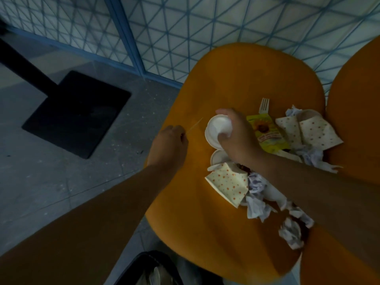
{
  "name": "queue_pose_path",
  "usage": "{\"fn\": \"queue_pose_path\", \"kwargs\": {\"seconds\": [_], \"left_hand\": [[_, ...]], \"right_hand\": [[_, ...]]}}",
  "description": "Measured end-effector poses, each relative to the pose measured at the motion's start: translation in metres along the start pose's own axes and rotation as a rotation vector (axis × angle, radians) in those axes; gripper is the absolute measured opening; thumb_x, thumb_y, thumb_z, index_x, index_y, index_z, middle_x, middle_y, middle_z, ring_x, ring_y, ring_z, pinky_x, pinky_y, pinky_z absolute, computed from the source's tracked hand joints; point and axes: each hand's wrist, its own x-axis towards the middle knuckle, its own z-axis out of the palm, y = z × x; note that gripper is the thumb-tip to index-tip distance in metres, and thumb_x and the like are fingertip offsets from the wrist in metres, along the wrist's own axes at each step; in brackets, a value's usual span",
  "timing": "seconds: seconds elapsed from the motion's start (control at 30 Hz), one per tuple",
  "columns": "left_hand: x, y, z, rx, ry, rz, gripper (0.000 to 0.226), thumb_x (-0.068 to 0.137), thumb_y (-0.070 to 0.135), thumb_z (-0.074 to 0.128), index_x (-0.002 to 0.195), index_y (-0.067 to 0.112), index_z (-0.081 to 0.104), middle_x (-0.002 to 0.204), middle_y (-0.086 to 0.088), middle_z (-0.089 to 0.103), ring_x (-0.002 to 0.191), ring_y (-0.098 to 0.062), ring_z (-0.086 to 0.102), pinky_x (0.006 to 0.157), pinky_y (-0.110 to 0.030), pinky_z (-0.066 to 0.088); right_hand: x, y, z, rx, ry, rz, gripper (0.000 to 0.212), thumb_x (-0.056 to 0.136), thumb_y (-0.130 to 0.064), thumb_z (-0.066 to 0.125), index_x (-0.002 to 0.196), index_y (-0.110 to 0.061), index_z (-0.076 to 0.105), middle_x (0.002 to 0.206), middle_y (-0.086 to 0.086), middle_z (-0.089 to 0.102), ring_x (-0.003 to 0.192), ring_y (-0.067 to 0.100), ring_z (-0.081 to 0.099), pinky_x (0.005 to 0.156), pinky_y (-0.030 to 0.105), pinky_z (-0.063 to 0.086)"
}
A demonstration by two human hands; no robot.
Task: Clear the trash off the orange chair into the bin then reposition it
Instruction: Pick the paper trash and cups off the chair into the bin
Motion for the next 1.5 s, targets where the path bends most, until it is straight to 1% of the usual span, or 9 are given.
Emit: {"fn": "queue_pose_path", "kwargs": {"seconds": [0.2, 0.4, 0.53, 0.73, 0.87, 1.03, 1.23, 1.4, 1.5], "left_hand": [[-0.057, -0.028, -0.045, -0.053, 0.135, 0.098, 0.021, 0.094, 0.02, 0.05, 0.106, 0.011, 0.065, 0.096, -0.004, 0.061, 0.074, -0.018, 0.056, 0.059, -0.028, 0.043], [-0.15, -0.082, -0.101, -0.013, 0.165, 0.151, 0.01, 0.085, 0.023, 0.057, 0.084, 0.012, 0.057, 0.078, -0.003, 0.057, 0.065, -0.025, 0.053, 0.052, -0.033, 0.043], [-0.217, -0.122, -0.114, 0.052, 0.035, 0.155, 0.015, 0.082, 0.025, 0.06, 0.074, 0.014, 0.054, 0.069, -0.004, 0.057, 0.06, -0.025, 0.053, 0.052, -0.037, 0.049], [-0.297, -0.165, -0.091, 0.098, -0.153, -0.005, 0.008, 0.08, 0.025, 0.061, 0.077, 0.018, 0.059, 0.077, 0.0, 0.059, 0.068, -0.022, 0.057, 0.06, -0.034, 0.053], [-0.34, -0.192, -0.046, 0.068, -0.275, -0.068, 0.006, 0.08, 0.021, 0.057, 0.076, 0.016, 0.058, 0.081, -0.003, 0.06, 0.071, -0.024, 0.057, 0.062, -0.036, 0.052], [-0.367, -0.221, 0.024, 0.134, -0.366, -0.055, 0.015, 0.091, 0.021, 0.05, 0.095, 0.01, 0.06, 0.091, -0.004, 0.056, 0.079, -0.027, 0.057, 0.062, -0.03, 0.038], [-0.369, -0.244, 0.07, 0.096, -0.479, -0.143, 0.036, 0.094, 0.026, 0.054, 0.128, 0.013, 0.053, 0.117, -0.013, 0.063, 0.104, -0.032, 0.061, 0.082, -0.036, 0.048], [-0.38, -0.253, 0.062, 0.031, -0.436, -0.213, 0.034, 0.096, 0.016, 0.05, 0.13, 0.014, 0.052, 0.126, -0.014, 0.06, 0.109, -0.03, 0.06, 0.089, -0.035, 0.049], [-0.382, -0.25, 0.05, 0.013, -0.423, -0.202, 0.031, 0.096, 0.015, 0.048, 0.127, 0.014, 0.055, 0.125, -0.013, 0.06, 0.108, -0.029, 0.061, 0.088, -0.034, 0.048]], "right_hand": [[-0.057, -0.047, 0.014, 0.003, 0.166, -0.19, 0.052, 0.082, 0.008, 0.055, 0.129, -0.015, 0.054, 0.128, 0.009, 0.05, 0.105, -0.001, 0.04, 0.079, -0.006, 0.028], [-0.161, -0.093, 0.055, 0.051, 0.156, -0.283, 0.051, 0.081, 0.001, 0.062, 0.13, -0.013, 0.055, 0.126, 0.006, 0.057, 0.109, 0.002, 0.046, 0.088, 0.004, 0.034], [-0.238, -0.101, 0.102, 0.043, 0.013, -0.17, 0.044, 0.09, -0.01, 0.061, 0.133, -0.016, 0.051, 0.137, 0.007, 0.052, 0.12, 0.022, 0.048, 0.092, 0.028, 0.043], [-0.326, -0.079, 0.162, 0.053, -0.089, -0.138, 0.039, 0.089, -0.006, 0.059, 0.126, -0.017, 0.053, 0.13, 0.006, 0.052, 0.106, 0.01, 0.048, 0.076, 0.007, 0.033], [-0.365, -0.057, 0.184, 0.066, -0.099, -0.13, 0.042, 0.083, -0.002, 0.06, 0.122, -0.016, 0.055, 0.124, 0.004, 0.053, 0.101, 0.001, 0.047, 0.08, -0.002, 0.033], [-0.396, -0.026, 0.206, 0.084, -0.073, -0.17, 0.043, 0.081, -0.002, 0.06, 0.121, -0.016, 0.056, 0.118, -0.003, 0.053, 0.104, 0.003, 0.051, 0.085, 0.004, 0.038], [-0.415, 0.007, 0.238, 0.096, -0.046, -0.218, 0.042, 0.081, 0.001, 0.061, 0.121, -0.012, 0.056, 0.117, 0.002, 0.054, 0.103, 0.007, 0.053, 0.085, 0.007, 0.042], [-0.422, 0.041, 0.271, 0.016, -0.262, -0.106, 0.058, 0.085, -0.009, 0.067, 0.138, -0.018, 0.044, 0.136, 0.003, 0.048, 0.123, 0.017, 0.05, 0.098, 0.033, 0.049], [-0.424, 0.051, 0.275, 0.014, -0.365, 0.049, 0.071, 0.085, -0.009, 0.068, 0.146, -0.022, 0.033, 0.148, 0.002, 0.04, 0.135, 0.019, 0.041, 0.107, 0.035, 0.041]]}}
